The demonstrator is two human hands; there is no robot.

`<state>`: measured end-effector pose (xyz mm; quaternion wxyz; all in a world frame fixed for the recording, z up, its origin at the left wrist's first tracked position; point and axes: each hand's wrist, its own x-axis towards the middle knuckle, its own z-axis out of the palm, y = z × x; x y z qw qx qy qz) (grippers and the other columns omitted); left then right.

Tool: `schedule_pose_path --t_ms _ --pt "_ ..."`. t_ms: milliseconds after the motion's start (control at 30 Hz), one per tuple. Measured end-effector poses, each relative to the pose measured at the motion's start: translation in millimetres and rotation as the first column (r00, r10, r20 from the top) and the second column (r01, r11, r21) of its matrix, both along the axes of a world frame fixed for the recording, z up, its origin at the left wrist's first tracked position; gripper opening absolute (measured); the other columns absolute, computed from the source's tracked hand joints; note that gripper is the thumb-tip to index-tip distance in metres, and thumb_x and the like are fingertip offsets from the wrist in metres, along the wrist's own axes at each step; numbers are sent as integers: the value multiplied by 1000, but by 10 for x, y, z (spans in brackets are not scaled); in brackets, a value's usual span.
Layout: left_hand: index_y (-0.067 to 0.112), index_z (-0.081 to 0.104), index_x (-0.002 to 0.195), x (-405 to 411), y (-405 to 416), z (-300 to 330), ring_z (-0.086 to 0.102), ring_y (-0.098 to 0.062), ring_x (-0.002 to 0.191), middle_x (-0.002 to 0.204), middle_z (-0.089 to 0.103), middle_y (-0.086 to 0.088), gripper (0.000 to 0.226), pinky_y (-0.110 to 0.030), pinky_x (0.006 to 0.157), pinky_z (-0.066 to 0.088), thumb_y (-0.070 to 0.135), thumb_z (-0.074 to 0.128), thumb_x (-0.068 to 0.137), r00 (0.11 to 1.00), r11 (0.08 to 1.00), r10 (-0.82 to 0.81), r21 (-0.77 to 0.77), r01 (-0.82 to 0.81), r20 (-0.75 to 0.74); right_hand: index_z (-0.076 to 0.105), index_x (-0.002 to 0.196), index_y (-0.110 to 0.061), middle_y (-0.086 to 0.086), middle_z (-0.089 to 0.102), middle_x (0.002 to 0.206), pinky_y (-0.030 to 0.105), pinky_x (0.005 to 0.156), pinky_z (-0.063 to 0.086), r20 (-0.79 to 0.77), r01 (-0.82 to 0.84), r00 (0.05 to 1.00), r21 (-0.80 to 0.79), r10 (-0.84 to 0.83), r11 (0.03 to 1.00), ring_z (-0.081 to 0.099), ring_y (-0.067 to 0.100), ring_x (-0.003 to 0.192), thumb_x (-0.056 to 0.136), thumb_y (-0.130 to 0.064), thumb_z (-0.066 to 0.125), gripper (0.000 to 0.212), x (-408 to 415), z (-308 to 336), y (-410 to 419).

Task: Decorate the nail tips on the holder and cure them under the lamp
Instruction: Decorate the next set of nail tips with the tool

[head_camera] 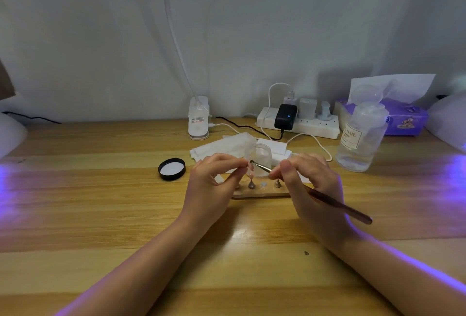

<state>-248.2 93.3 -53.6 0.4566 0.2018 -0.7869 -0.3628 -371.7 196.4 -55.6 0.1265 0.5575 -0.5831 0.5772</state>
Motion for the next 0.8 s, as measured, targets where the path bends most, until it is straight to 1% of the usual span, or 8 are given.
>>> schedule_pose_path --t_ms 200,300,367,467,567,633,733,800 --pt "30 65 91 -5 4 3 61 -10 88 85 63 16 29 -55 84 44 5 68 78 1000 1000 9 8 -9 3 66 71 -11 -24 53 71 31 79 37 -84 -2 996 -14 1 1000 53 1 72 95 -45 32 53 -28 -20 -27" --pt "29 66 90 -1 3 4 60 -8 87 85 63 16 27 -53 85 44 5 68 78 1000 1000 21 -1 -21 5 64 63 -11 -12 60 63 34 79 38 -71 -18 997 -32 16 999 56 4 65 96 -43 33 55 -43 -51 -2" --pt "29 66 89 2 8 12 59 -6 88 85 63 17 27 -52 86 44 5 68 78 1000 1000 22 6 -22 11 62 61 -11 -8 61 60 30 80 36 -44 -13 999 -48 11 999 55 2 64 96 -38 35 52 -51 -60 14" --pt "29 66 90 2 11 11 60 -7 89 85 63 16 26 -52 86 44 6 68 78 1000 1000 14 10 -15 26 64 67 -12 -18 56 67 22 80 35 -36 12 999 -39 -14 999 53 -2 70 94 -35 36 45 -46 -46 -6" --pt "27 66 91 -2 11 6 61 -13 89 85 63 12 26 -54 86 43 4 68 78 1000 1000 13 4 -14 20 67 75 -12 -22 53 71 29 78 37 -94 4 996 -8 -5 1000 55 5 71 95 -46 32 52 -22 -36 -46" --pt "27 66 93 -2 16 13 61 -14 88 84 63 12 28 -54 86 43 3 68 78 1000 1000 17 -4 -17 15 67 71 -13 -24 53 70 32 79 38 -91 -15 996 -17 13 1000 55 4 69 95 -46 32 54 -25 -49 -44" --pt "30 64 92 0 16 21 60 -11 88 84 62 14 29 -54 85 43 5 68 78 1000 1000 15 -10 -15 19 63 62 -12 -11 60 62 29 80 37 -45 -23 999 -46 21 999 54 2 65 96 -43 32 55 -52 -71 -6" --pt "30 64 92 1 17 20 59 -12 89 84 62 13 28 -54 86 43 6 68 78 1000 1000 10 -11 -9 25 62 61 -12 -8 60 60 26 80 36 -36 -2 999 -59 0 998 53 1 65 95 -33 35 48 -63 -70 2"
